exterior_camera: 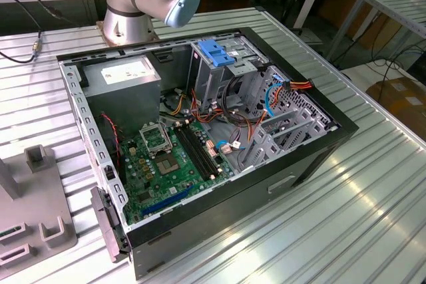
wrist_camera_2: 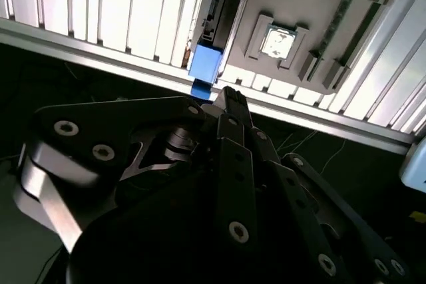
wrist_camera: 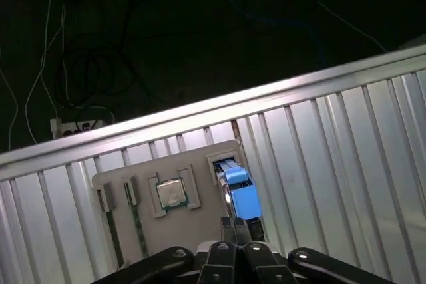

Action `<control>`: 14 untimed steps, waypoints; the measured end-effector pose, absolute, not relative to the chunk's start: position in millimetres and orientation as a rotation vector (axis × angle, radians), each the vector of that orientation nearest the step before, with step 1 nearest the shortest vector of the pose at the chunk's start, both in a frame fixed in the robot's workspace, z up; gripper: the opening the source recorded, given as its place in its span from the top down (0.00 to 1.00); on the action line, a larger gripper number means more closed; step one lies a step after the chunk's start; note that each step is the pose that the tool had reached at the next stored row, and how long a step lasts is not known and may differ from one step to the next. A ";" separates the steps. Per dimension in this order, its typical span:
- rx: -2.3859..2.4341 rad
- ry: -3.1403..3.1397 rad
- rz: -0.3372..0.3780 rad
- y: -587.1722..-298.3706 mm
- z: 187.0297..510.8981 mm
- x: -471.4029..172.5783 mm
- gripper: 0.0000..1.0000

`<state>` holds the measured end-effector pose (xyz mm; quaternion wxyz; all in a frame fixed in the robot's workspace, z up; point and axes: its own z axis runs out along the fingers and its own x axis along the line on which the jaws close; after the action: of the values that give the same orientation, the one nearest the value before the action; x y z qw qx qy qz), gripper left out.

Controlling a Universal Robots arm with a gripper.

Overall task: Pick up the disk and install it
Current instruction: 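Pick up the disk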

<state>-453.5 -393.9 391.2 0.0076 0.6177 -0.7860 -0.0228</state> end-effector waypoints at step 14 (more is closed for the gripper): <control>2.111 -2.322 -0.047 -382.5 372.8 -453.6 0.52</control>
<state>-453.6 -382.5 372.8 0.0015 0.6727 -0.7397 -0.0151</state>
